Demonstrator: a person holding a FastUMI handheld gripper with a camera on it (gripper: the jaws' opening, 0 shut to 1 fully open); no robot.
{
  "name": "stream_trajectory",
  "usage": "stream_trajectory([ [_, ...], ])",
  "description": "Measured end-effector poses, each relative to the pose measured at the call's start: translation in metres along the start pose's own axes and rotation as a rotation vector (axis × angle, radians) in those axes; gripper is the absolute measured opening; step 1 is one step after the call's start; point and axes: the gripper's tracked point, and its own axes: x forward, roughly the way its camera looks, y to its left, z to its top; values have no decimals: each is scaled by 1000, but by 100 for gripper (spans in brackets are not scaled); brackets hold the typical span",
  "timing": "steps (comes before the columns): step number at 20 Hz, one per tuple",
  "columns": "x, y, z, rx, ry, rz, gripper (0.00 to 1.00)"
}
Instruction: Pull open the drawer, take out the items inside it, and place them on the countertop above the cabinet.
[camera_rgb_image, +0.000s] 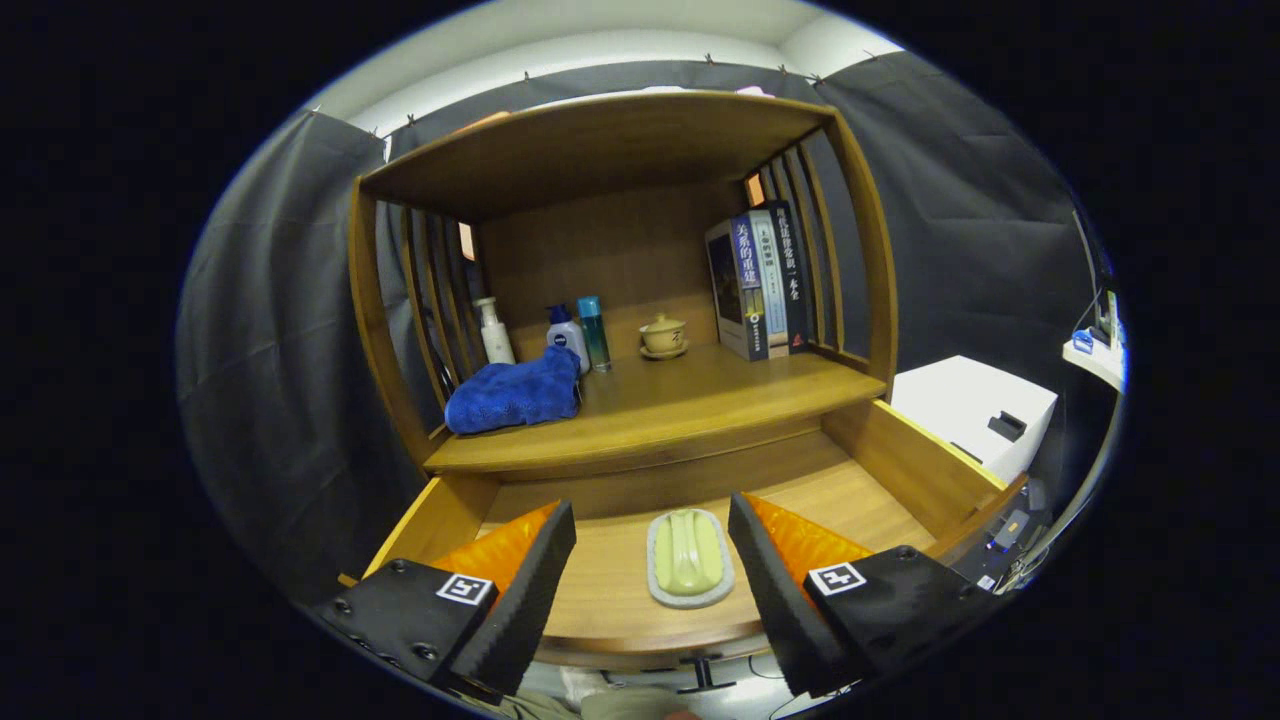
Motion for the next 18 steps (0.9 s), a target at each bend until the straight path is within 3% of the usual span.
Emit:
stream_trajectory([
  [10,75,-11,-4,23,352,-53,99],
  [18,101,-18,-53,-32,622,-62,99],
])
